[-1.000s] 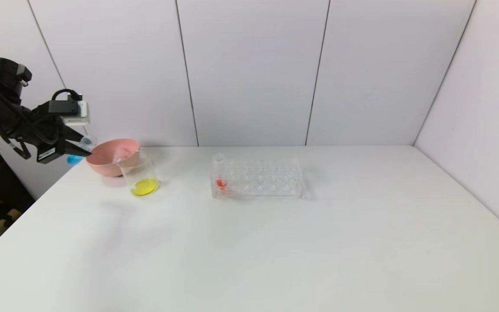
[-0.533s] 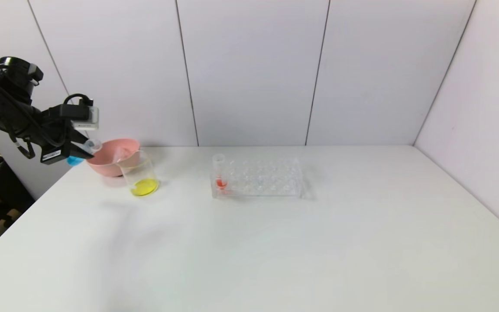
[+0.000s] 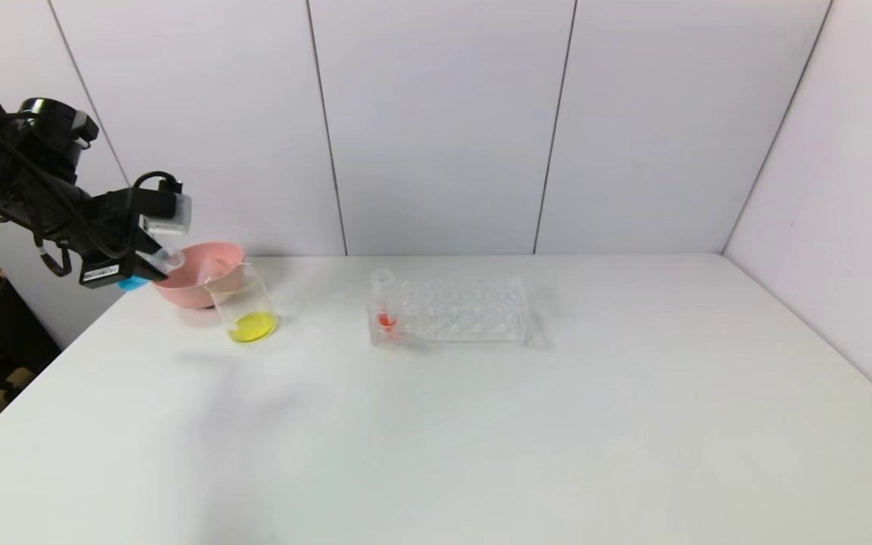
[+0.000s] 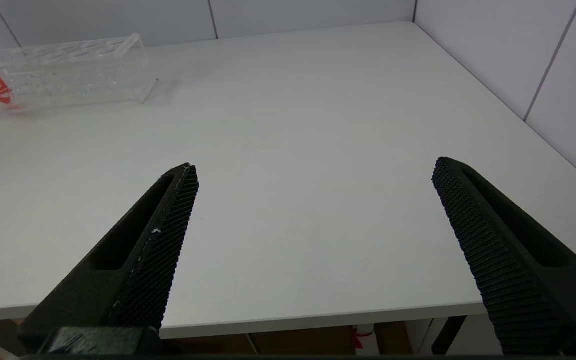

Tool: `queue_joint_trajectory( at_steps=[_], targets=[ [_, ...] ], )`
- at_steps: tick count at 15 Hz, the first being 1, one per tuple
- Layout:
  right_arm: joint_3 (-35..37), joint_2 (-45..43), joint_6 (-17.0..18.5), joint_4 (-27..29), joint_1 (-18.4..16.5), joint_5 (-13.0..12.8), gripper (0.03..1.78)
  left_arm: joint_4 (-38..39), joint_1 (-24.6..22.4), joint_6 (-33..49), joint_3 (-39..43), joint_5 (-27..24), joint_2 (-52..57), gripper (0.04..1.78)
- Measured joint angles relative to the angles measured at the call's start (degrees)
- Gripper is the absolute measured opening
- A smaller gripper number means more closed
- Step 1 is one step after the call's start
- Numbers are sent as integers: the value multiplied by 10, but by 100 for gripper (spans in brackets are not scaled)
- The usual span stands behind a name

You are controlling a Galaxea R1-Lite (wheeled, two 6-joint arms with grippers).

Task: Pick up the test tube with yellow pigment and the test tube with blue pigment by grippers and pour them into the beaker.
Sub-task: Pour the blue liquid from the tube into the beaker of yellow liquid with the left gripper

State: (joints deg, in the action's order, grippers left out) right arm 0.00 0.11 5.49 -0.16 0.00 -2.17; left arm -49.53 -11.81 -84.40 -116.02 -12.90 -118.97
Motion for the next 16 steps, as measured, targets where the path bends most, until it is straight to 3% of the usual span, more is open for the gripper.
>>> queue_joint_trajectory(
  at_steps=[8, 16],
  targets=[
    [0, 0, 0, 0, 0, 0, 171, 14, 24, 21, -1, 39, -5, 44],
    [0, 0, 0, 0, 0, 0, 171, 22, 35, 26, -1, 48, -10, 44]
  ],
)
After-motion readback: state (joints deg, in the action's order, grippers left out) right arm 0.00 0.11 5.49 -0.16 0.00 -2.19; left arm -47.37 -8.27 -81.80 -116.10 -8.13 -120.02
